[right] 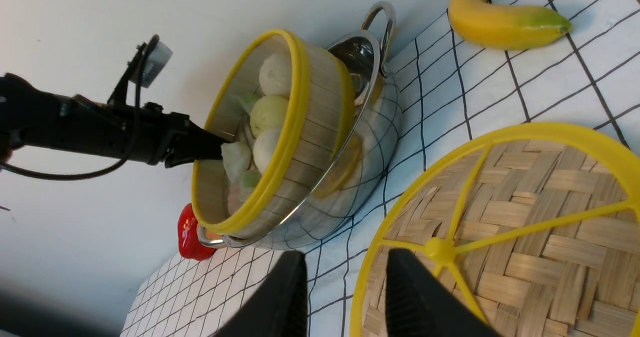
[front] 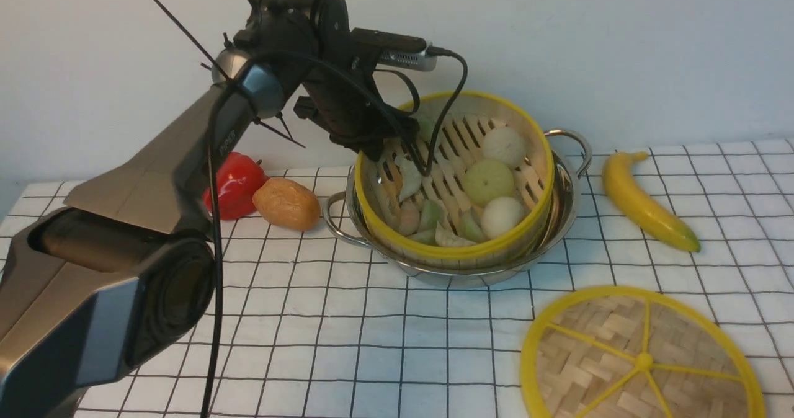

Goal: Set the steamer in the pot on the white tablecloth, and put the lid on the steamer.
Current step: 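Place the bamboo steamer basket with dumplings into the steel pot with the left gripper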

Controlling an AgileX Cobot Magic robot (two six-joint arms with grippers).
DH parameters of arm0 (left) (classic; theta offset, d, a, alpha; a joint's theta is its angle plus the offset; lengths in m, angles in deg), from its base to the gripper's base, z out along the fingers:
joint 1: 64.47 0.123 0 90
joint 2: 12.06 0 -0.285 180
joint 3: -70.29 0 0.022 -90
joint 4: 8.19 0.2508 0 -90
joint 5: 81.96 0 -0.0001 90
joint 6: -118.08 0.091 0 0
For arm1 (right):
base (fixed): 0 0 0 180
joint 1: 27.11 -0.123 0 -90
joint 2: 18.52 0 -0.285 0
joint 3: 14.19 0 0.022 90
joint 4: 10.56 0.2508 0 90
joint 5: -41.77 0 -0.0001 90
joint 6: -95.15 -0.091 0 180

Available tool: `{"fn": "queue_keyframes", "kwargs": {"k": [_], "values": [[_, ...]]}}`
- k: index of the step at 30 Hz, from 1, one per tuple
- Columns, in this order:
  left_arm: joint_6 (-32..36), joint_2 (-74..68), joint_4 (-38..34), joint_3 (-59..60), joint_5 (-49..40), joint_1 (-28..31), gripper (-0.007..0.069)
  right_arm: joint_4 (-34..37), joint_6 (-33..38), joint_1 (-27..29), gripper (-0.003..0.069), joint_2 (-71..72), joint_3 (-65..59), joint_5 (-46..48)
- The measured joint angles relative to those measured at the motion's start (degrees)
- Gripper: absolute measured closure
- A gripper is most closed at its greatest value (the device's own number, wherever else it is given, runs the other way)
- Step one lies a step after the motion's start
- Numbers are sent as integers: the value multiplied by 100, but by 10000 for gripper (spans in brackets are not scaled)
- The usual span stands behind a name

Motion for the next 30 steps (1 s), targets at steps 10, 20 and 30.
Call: {"fn": "queue_keyframes", "kwargs": {"k": [10,20,30], "values": [[-5,-152,-121,0,341,0,596,0,0,0,417,0,0,4],[-26,-375,-127,0,388,-17,596,6,0,0,417,0,0,4],[-63,-382,-115,-5,475,-23,502,88,0,0,417,0,0,4]]}}
